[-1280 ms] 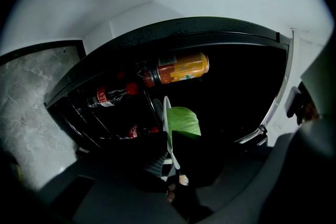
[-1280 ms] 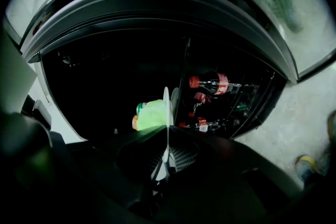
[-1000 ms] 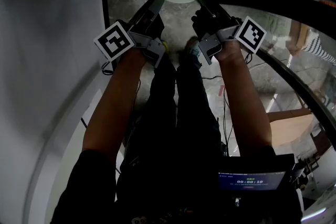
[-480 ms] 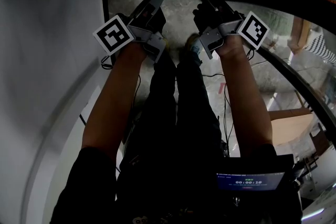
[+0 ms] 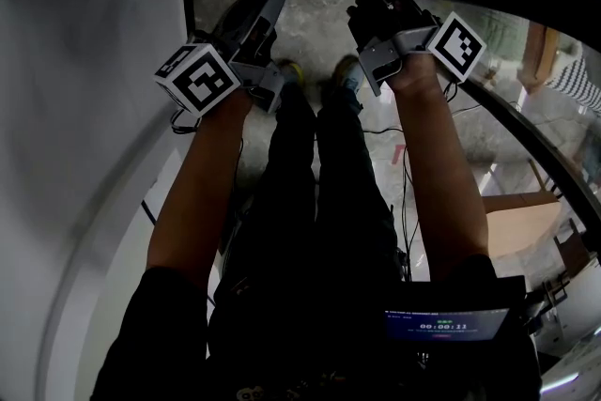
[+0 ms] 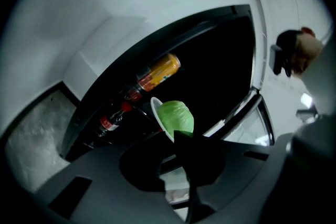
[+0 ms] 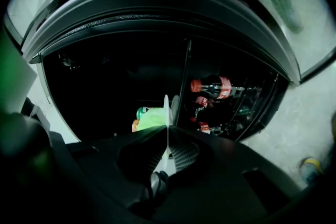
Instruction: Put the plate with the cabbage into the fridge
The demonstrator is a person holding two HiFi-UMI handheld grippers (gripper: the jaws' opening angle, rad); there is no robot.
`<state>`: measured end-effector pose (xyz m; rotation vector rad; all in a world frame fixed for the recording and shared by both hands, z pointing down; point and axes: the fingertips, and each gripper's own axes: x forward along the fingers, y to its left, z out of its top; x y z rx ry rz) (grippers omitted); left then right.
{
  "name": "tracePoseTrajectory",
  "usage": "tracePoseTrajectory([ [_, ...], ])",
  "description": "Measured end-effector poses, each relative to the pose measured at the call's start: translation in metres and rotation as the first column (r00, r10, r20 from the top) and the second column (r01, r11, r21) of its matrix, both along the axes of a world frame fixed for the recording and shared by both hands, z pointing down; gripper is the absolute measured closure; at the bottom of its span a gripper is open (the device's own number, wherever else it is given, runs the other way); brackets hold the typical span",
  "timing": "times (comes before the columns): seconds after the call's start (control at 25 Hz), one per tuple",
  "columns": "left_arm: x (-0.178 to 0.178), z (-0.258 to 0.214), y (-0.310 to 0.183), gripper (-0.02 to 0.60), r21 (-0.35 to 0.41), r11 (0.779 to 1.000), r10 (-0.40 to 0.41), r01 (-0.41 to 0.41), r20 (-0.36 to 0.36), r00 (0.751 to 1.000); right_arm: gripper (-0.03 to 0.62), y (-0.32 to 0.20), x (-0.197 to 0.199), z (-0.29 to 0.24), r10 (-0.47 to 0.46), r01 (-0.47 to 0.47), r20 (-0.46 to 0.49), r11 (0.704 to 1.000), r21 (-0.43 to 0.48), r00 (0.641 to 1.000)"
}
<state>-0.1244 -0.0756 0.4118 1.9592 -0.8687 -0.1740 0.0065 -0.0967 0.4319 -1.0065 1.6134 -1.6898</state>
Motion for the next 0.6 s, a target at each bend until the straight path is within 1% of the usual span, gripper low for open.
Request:
tracePoseTrajectory([
  [0.04,0.001,-0.002,0.003,0.546,0.061,0.998,0.030,-0.035,0.086,0.996,0.580,0.001,0.000,0.001,0.000,0.000,-0.002,1.000,0.001,1.000],
  [0.12,0.004,-0.004,0.007,0.546,0.158,0.982,0.064,-0.104,0.241,0.968,0.580,0.000,0.000,0.002,0.002,-0.002,-0.003,1.000,0.004,1.000],
  [0.2,0.009,-0.005,0.008,0.553,0.224,0.961,0.076,-0.161,0.344,0.936,0.580,-0.001,0.000,0.001,0.002,-0.002,-0.004,1.000,0.007,1.000],
  [0.24,0.011,-0.005,0.008,0.574,0.249,0.951,0.077,-0.182,0.381,0.921,0.580,-0.001,0.000,0.000,0.001,-0.001,-0.005,1.000,0.008,1.000],
  [0.32,0.016,-0.002,0.008,0.578,0.275,0.938,0.077,-0.212,0.429,0.900,0.580,-0.001,0.000,0.000,0.002,-0.002,-0.008,1.000,0.012,1.000],
  [0.36,0.018,0.000,0.007,0.578,0.279,0.935,0.077,-0.218,0.440,0.895,0.581,0.000,0.000,0.000,0.004,-0.004,-0.008,1.000,0.013,1.000],
  [0.44,0.021,0.003,0.006,0.578,0.283,0.933,0.073,-0.221,0.452,0.889,0.580,0.000,0.000,0.000,0.007,-0.007,-0.005,1.000,0.015,1.000],
  [0.6,0.023,0.006,0.005,0.578,0.292,0.931,0.063,-0.218,0.459,0.886,0.580,-0.001,0.000,0.000,0.009,-0.009,-0.004,1.000,0.021,1.000],
])
